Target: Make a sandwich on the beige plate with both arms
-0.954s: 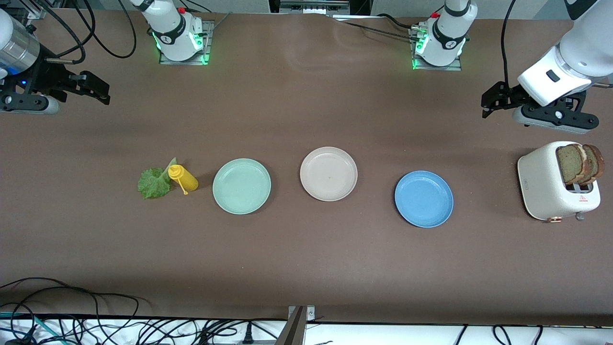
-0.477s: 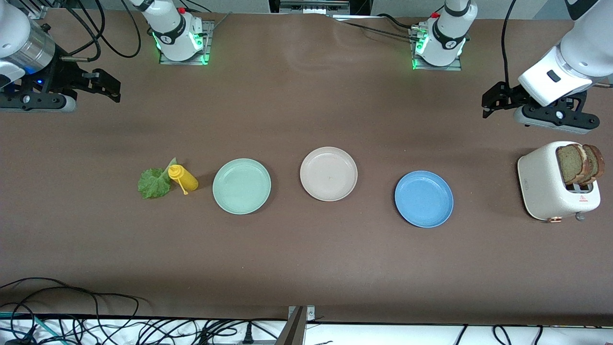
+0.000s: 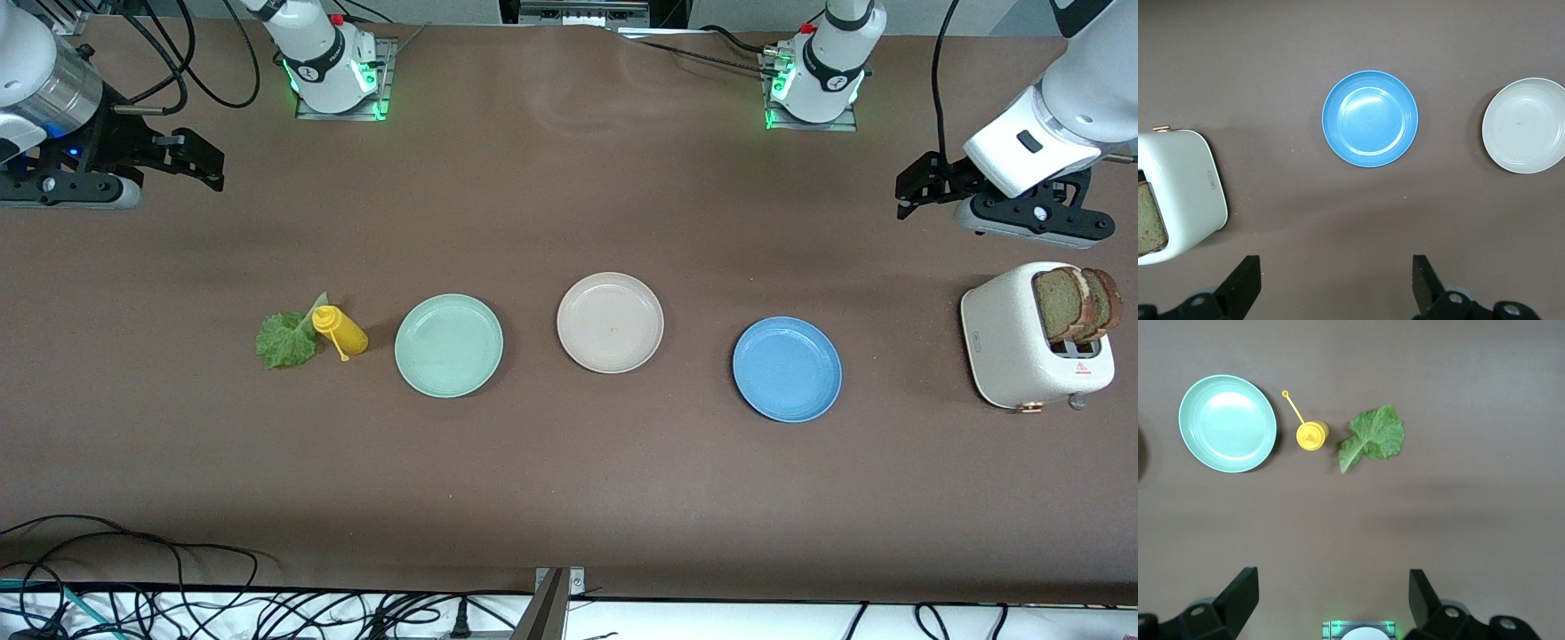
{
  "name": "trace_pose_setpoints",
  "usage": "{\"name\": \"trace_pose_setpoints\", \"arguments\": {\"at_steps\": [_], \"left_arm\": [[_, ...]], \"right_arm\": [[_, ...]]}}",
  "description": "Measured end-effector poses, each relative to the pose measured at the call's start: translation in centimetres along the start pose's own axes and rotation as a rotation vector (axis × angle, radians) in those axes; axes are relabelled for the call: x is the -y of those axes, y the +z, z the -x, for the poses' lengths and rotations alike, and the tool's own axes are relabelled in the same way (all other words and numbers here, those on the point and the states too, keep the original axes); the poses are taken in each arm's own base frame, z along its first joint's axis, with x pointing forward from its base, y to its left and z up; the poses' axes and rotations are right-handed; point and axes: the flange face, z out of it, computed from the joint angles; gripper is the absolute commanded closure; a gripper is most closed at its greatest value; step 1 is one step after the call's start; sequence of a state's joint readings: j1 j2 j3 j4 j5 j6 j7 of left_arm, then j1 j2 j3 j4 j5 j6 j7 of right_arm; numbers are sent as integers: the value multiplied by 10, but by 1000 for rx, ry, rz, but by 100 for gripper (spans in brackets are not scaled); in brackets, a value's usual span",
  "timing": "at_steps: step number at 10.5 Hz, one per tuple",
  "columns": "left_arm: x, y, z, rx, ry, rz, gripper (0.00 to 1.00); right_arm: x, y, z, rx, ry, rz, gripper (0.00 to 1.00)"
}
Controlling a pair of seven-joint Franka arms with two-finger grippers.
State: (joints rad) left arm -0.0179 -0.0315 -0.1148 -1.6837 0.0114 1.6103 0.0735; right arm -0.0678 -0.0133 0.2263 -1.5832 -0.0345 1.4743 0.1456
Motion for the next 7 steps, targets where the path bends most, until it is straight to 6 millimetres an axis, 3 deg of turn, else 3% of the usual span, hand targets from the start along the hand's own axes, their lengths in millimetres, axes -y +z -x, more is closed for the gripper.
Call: {"name": "trace_pose_setpoints", "arguments": {"at_steps": [7], "left_arm": [[-5,-1,0,-2,9,-1,0]], "right_arm": [[3,3,-4,-3,-5,-7,0]]}}
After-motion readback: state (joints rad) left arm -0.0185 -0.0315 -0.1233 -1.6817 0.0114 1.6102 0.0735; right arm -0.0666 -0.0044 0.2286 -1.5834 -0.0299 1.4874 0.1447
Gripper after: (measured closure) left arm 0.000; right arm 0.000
